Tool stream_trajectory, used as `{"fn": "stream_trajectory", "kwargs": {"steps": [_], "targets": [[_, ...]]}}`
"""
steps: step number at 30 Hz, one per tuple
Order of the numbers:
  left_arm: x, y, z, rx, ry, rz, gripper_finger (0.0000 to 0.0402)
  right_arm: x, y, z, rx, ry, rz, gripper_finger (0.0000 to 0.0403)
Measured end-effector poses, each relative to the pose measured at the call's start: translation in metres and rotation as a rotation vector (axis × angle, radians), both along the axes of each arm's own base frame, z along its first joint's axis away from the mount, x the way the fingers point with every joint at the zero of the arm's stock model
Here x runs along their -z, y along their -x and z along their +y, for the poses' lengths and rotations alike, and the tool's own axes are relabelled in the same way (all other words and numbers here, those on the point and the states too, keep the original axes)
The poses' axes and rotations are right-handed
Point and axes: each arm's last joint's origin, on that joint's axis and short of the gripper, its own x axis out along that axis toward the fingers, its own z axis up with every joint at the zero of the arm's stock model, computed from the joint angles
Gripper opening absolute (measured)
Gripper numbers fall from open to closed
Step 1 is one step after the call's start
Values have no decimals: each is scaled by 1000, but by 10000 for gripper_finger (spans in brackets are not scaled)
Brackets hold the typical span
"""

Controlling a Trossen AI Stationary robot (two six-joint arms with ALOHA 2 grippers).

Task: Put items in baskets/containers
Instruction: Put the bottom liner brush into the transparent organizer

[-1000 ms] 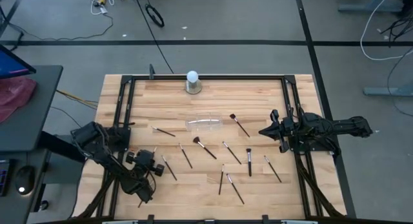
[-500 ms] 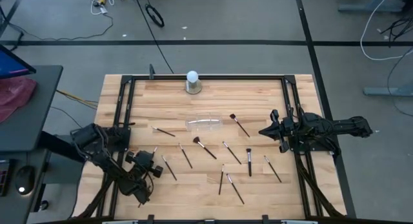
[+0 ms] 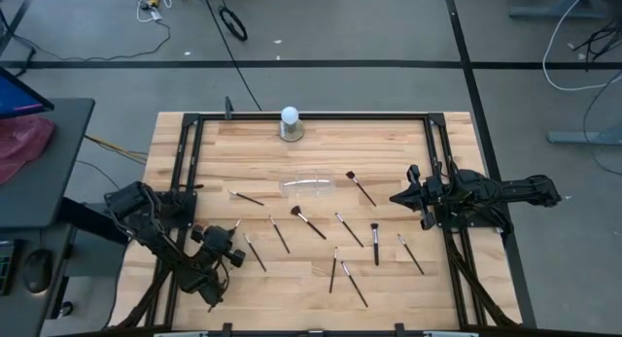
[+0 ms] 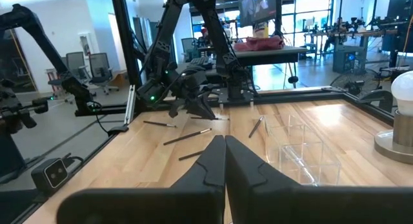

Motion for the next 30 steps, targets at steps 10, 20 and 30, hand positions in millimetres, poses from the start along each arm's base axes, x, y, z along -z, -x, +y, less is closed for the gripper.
{"fn": "stream_trajectory", "kwargs": {"steps": [10,20,30], "targets": [[-3,-26,-1,156,-131,-260,9,0,0,0,0,0,0,4],[-7,-65,3,205,-324,-407,8,0,0,0,0,0,0,4],[-36,-122,-20,477,-246,-356,8,0,0,0,0,0,0,4]]}}
